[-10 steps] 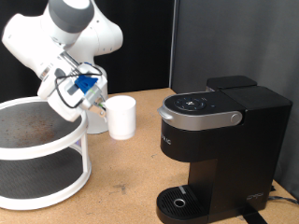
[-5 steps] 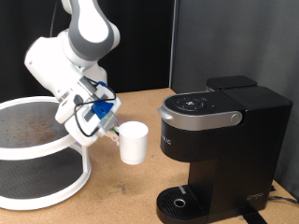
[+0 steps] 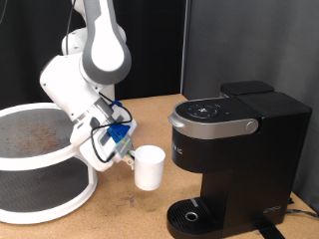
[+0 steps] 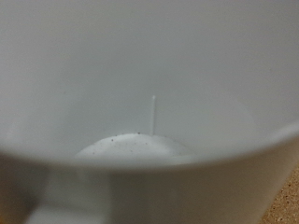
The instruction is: Make a cup of coffee with the keurig machine
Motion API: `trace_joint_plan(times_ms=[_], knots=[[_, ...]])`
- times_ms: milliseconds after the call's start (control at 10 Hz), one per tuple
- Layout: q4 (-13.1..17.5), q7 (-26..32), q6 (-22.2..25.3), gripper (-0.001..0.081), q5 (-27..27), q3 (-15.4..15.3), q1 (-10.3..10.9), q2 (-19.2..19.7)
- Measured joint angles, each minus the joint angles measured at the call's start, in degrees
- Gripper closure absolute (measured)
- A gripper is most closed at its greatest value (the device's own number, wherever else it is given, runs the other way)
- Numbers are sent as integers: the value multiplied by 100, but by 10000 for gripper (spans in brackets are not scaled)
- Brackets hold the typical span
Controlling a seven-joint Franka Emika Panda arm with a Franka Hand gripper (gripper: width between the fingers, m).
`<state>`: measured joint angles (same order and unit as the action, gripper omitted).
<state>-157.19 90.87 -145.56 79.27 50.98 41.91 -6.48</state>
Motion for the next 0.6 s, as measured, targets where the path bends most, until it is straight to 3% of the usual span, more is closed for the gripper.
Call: trace_joint_plan(times_ms=[600], knots=[[493,821,528,742,1643,-348,58,1107]])
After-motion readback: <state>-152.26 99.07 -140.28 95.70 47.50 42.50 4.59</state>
